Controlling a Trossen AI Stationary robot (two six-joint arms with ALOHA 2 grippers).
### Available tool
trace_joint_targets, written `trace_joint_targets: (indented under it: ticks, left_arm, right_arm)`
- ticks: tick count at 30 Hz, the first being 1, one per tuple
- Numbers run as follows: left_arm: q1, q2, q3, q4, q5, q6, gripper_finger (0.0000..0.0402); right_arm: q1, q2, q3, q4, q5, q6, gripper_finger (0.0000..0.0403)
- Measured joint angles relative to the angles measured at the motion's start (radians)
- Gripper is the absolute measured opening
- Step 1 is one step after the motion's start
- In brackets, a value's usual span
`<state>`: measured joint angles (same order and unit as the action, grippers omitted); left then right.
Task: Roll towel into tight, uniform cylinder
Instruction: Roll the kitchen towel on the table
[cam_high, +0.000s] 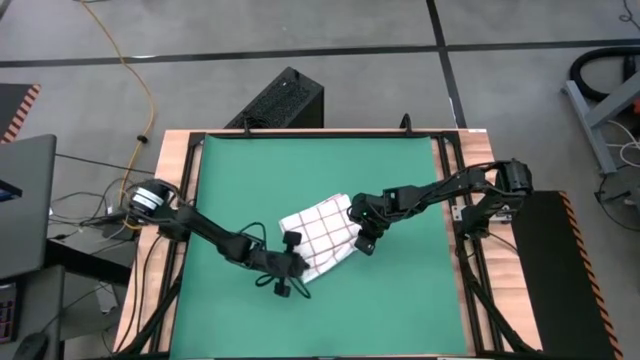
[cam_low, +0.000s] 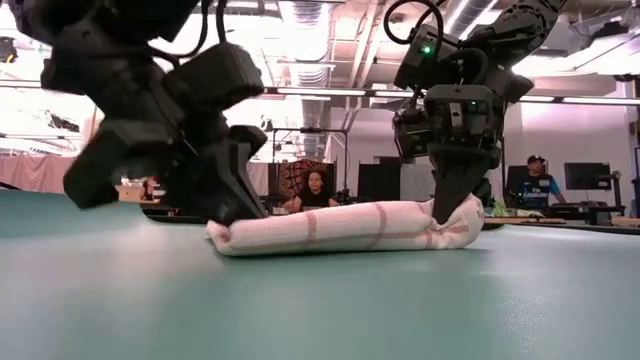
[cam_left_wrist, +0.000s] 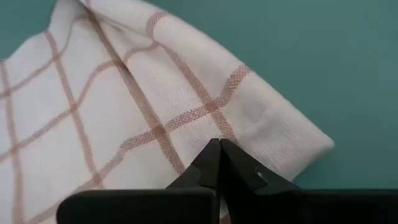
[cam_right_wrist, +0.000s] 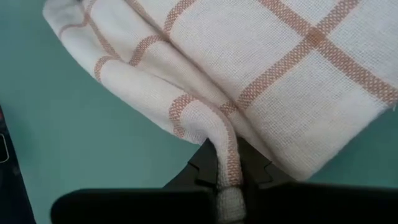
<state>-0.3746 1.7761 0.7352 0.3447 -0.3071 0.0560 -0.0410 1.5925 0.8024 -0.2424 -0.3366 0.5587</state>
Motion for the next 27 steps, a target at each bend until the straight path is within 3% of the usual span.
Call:
trace_joint_targets:
  ticks: [6,13,20,27]
  left_arm:
    - [0.020,0.042,0.003,-0.002,0.009,-0.058,0.0000]
    - [0.091,0.037,0.008,-0.096,0.256,-0.190,0.0000]
    - [0.140,0.040,0.007,-0.086,0.487,-0.197,0.0000]
    - [0.120,0.041,0.004,-0.058,0.509,-0.172,0.0000]
  right_arm:
    - [0.000,-0.002,0.000,0.005,-0.037,-0.001,0.0037]
    - [-0.032,-0.003,0.002,0.037,-0.079,-0.006,0.0037]
    - [-0.075,0.012,0.004,0.026,-0.085,-0.009,0.0037]
    - [-0.083,0.115,0.006,0.100,-0.109,-0.005,0.0037]
